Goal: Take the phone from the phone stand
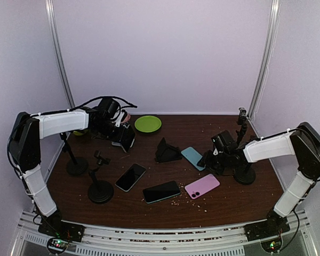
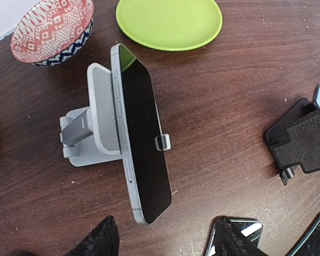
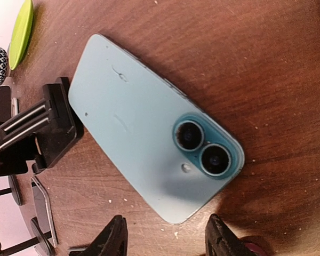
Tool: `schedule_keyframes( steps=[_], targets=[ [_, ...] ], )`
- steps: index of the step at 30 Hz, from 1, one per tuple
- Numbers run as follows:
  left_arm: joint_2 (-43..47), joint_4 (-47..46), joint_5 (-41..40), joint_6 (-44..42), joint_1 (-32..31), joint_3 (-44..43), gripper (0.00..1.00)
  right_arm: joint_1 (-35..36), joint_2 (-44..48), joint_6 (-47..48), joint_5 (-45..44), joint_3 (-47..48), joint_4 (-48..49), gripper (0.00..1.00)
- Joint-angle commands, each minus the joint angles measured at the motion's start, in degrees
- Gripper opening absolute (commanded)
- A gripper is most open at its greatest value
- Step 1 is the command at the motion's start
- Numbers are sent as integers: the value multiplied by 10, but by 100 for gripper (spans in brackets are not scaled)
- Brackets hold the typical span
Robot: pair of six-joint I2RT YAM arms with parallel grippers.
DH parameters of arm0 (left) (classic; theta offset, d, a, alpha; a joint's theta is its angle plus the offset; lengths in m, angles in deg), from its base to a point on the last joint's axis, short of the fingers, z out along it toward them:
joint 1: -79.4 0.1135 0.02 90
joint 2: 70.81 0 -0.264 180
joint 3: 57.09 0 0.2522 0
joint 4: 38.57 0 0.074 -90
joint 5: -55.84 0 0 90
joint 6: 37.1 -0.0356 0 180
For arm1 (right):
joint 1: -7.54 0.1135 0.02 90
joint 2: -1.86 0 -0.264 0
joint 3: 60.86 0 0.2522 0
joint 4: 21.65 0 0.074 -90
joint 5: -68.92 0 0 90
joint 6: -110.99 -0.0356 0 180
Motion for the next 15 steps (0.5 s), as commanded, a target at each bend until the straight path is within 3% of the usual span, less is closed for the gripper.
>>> schedule_keyframes(
  steps=[1,15],
  targets=[
    [-16,-24,10,-8,6,-22,63,-7,14,-2,2,-17,14,50],
    [-64,-13,1,7,9,-44,57,-11,61,17,-1,-31,-8,51]
  ],
)
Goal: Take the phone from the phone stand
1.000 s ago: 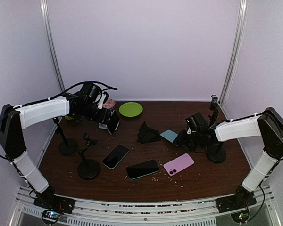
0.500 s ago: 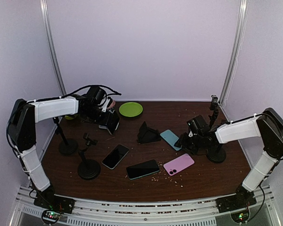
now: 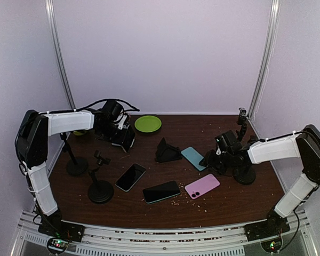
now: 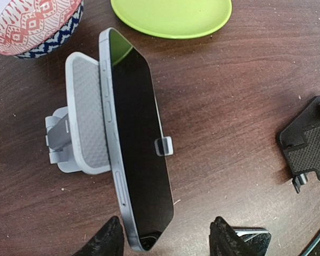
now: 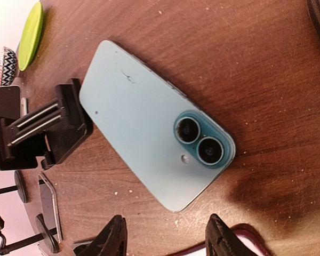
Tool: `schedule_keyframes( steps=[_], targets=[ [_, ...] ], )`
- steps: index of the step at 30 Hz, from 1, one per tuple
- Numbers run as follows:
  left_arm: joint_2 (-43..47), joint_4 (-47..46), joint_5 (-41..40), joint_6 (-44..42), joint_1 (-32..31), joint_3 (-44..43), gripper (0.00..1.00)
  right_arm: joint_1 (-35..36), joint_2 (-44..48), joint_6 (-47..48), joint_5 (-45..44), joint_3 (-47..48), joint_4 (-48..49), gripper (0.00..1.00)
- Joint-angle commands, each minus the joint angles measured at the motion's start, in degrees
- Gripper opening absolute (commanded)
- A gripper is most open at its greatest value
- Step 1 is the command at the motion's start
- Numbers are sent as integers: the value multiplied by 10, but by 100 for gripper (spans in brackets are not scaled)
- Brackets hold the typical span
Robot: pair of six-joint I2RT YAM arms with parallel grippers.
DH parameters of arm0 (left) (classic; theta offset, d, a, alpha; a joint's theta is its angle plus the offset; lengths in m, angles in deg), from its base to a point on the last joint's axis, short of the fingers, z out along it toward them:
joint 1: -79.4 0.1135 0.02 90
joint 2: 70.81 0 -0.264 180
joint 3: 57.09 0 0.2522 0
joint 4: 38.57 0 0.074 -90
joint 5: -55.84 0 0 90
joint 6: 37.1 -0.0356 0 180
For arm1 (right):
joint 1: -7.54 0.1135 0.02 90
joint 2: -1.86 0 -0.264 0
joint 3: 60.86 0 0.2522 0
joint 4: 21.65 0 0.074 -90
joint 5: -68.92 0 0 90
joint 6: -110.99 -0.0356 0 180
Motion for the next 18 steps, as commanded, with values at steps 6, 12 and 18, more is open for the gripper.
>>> schedule_keyframes(
  steps=[6,12,18],
  targets=[
    [-29,-10,-6,12,11,-29,51,-4,56,23,-11,-10,-29,51],
    [-38,-11,-3,15,14,-29,40,-3,76,25,-13,-13,-39,51],
    [-45,-13,4,21,13,-30,28,-3,90,28,-15,-12,-48,51]
  ],
)
